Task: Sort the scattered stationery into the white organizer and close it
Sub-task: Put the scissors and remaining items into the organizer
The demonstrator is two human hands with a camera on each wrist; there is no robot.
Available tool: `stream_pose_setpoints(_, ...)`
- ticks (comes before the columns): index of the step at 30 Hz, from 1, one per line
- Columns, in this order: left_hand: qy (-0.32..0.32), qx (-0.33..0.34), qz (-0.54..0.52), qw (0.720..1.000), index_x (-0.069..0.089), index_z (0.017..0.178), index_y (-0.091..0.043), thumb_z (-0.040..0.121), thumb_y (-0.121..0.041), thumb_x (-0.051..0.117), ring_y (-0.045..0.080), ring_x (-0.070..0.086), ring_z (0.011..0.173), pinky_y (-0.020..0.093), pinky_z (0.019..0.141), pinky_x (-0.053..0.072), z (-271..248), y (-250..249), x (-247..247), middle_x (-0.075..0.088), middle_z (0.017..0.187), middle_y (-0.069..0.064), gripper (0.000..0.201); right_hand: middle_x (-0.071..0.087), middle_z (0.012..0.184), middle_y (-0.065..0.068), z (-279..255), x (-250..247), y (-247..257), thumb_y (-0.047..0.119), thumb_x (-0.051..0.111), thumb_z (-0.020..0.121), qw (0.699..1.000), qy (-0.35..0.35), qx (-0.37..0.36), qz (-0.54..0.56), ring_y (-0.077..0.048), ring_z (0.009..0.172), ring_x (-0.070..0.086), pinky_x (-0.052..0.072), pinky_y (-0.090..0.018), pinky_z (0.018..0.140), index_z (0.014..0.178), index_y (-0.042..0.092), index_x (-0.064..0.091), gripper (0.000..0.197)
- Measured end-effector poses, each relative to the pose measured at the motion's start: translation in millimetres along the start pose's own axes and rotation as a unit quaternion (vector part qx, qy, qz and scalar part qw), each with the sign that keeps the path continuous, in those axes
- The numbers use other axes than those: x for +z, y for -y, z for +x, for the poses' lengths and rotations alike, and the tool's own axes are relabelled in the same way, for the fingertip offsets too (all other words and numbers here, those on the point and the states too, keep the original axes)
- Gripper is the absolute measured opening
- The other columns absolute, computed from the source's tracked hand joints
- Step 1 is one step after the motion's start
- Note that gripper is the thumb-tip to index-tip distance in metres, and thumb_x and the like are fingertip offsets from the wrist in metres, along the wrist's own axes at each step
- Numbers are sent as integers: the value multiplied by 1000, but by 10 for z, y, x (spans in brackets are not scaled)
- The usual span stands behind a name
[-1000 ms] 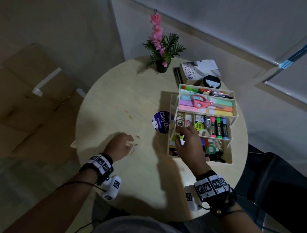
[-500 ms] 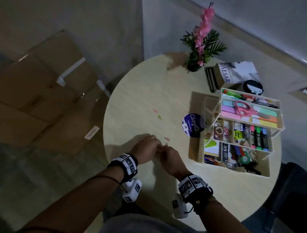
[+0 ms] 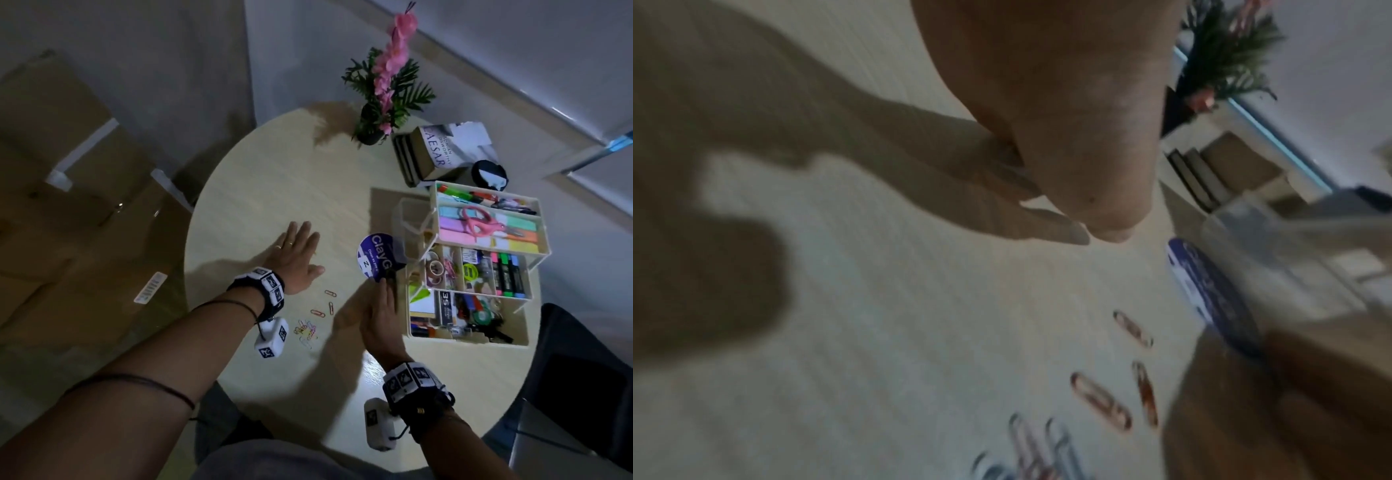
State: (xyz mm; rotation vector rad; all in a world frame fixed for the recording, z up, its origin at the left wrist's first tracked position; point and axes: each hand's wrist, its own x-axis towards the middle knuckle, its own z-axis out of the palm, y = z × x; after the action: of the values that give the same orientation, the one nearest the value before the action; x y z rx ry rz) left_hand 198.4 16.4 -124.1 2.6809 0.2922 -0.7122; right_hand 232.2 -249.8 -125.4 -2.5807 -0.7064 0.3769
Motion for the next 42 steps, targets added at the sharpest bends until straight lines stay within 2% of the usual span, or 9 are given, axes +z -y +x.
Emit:
stream_pose_setpoints(4, 12, 112, 58, 992, -18, 163, -14, 103, -69, 7, 31, -31, 154, 50, 130, -3, -312, -144, 163, -35, 166, 10, 85, 35, 159, -36, 180, -1, 30, 15, 35, 93, 1000, 6, 21, -3, -48, 153, 23, -12, -28, 128, 155, -18, 21, 72)
stream_pose_setpoints(10, -16, 184, 112, 976, -13, 164, -9, 104, -67, 12, 32, -22, 158, 48, 130, 2, -721, -171, 534, -25, 170, 12, 87, 8, 168, -33, 349, 124, 110, 26, 39, 94, 996, 54, 60, 31, -44, 158, 9, 20, -54, 127, 161, -10, 5, 83)
stream_pose_setpoints(13, -36, 190, 99, 976, -13, 164, -11, 104, -67, 15, 29, -23, 158, 48, 130, 3, -791, -155, 659, -24, 171, 9, 87, -3, 170, -30, 185, 217, 228, 42, 54, 99, 997, 73, 30, -17, -42, 159, 1, 15, -53, 128, 163, -5, 4, 93)
stream_pose_setpoints(17, -58, 209, 103, 971, -11, 164, -9, 105, -66, 21, 30, -19, 159, 46, 131, 2, -832, -151, 761, -20, 172, 10, 88, -8, 173, -18, -121, 302, 324, 34, 39, 110, 994, 108, -23, -18, -36, 160, -8, 11, -55, 129, 165, 7, 6, 70)
stream_pose_setpoints(22, -59, 245, 58, 966, 18, 164, -7, 105, -57, 44, 25, -13, 160, 41, 131, 4, -903, -143, 772, -8, 174, 8, 82, 26, 169, -18, -95, 220, 337, 44, 37, 103, 989, 90, -115, 26, -35, 158, 20, 25, -49, 128, 158, 3, 34, 69)
stream_pose_setpoints(26, -102, 178, 12, 979, 16, 165, -11, 91, -77, 49, 30, -4, 161, 44, 128, 9, -1020, -10, 678, -2, 175, 10, 104, 42, 154, -30, 81, 103, 463, 26, 44, 100, 978, 91, -183, 38, -49, 145, 37, 28, -46, 125, 147, -6, 45, 56)
stream_pose_setpoints(30, -74, 139, 32, 987, 16, 162, -13, 76, -81, 64, 32, 19, 155, 49, 120, 33, -1034, 67, 679, 12, 171, 9, 120, 50, 140, -31, -217, 92, 579, 19, 61, 102, 959, 68, -274, -1, -45, 142, 36, 10, -38, 128, 136, -8, 50, 45)
stream_pose_setpoints(34, -94, 105, -30, 990, 34, 153, -19, 82, -55, 79, 30, 34, 141, 49, 108, 44, -953, -111, 572, 33, 156, 6, 92, 46, 149, -27, -460, 164, 542, 22, 65, 99, 951, 97, -294, -6, -40, 149, 31, 20, -43, 130, 142, -9, 48, 56)
stream_pose_setpoints(42, -99, 79, -107, 986, 66, 123, -14, 93, -14, 67, 27, 59, 97, 41, 75, 52, -838, -286, 461, 56, 110, 5, 31, 55, 130, -17, -227, 307, 540, 11, 73, 93, 975, 62, -213, -10, -33, 111, 52, 53, -46, 94, 134, 4, 63, 42)
